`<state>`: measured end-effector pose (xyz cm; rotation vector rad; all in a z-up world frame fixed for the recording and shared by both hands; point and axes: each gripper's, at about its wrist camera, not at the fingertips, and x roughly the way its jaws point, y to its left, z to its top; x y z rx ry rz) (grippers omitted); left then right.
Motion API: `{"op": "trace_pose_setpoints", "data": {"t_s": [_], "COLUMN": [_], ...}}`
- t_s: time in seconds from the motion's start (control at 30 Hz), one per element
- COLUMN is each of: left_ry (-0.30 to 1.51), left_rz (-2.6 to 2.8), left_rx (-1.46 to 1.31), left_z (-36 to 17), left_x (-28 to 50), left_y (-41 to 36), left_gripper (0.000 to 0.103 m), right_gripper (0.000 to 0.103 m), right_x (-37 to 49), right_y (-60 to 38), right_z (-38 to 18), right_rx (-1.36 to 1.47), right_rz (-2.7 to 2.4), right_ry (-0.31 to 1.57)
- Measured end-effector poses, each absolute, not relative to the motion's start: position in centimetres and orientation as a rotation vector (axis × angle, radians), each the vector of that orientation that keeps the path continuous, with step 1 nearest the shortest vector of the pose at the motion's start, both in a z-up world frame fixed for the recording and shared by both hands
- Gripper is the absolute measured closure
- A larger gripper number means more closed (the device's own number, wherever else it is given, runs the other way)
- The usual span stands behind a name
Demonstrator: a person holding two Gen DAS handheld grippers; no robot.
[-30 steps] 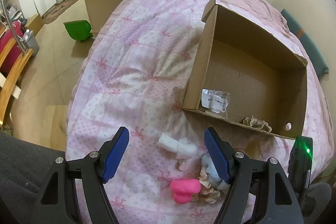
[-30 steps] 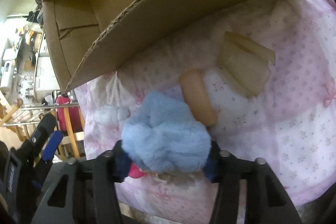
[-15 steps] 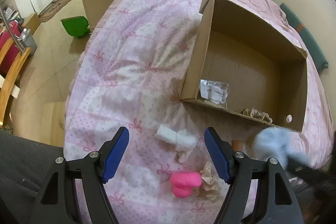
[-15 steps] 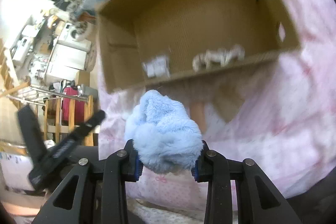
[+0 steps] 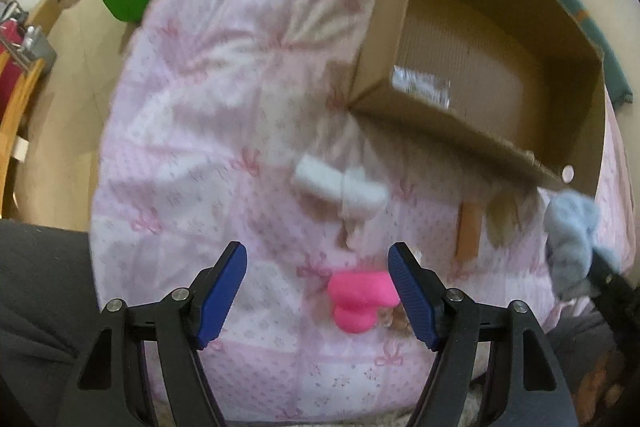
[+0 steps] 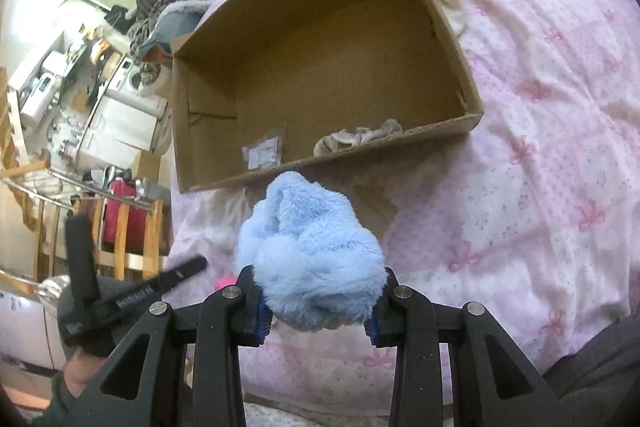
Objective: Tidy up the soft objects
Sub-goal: 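Grasp the pink sponge with the left tool while the right tool holds the plush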
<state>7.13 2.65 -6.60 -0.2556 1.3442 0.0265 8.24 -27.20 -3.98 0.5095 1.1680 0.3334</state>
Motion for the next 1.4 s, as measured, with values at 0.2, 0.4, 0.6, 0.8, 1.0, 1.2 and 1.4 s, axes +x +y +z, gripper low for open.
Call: {"op": "trace_pose_setpoints", "data": {"t_s": [0.2,0.4,0.6,0.8,1.0,1.2,1.4], "left_ry": [1.417,1.497,1.508,1.429,1.382,1.283,1.232], "left_rz": [-0.002,-0.048,-0.071,-0.027,-0.030,-0.024,0.002], "left_rx": [-0.249,-0.285,-0.270,-0.216,-0.202,-0.147,-0.126], "left_z": [-8.6,-10.6,-10.9,-9.1,-7.6,-5.2,-4.3], "left_x": [7.2,7.2,7.1,7.0,6.7,6.0,6.2], "left_y": [1.6,0.8,0.3,0.8,1.3,1.0,0.8], "left_gripper": [0.033,0.046,0.062,0.062,0.062,0.062,0.062], "right_gripper": [0.065,0.065,0.065,0.065,0.065,0.065,0.065], "right_x": [8.5,8.4,8.4,8.4,8.5,8.4,8.6], "right_y": [-27.5,-27.7,-27.7,-27.3,-26.9,-26.9,-26.8], "right_z": [-4.2,-4.1,-4.3,-4.3,-4.5,-4.5,-4.6], "right_rx": [0.537,0.552,0.546,0.525,0.501,0.498,0.493], "right_rz": [0.322,0.316,0.309,0.313,0.307,0.303,0.307], "right_ry": [1.165,1.165,1.171,1.174,1.185,1.183,1.182]}}
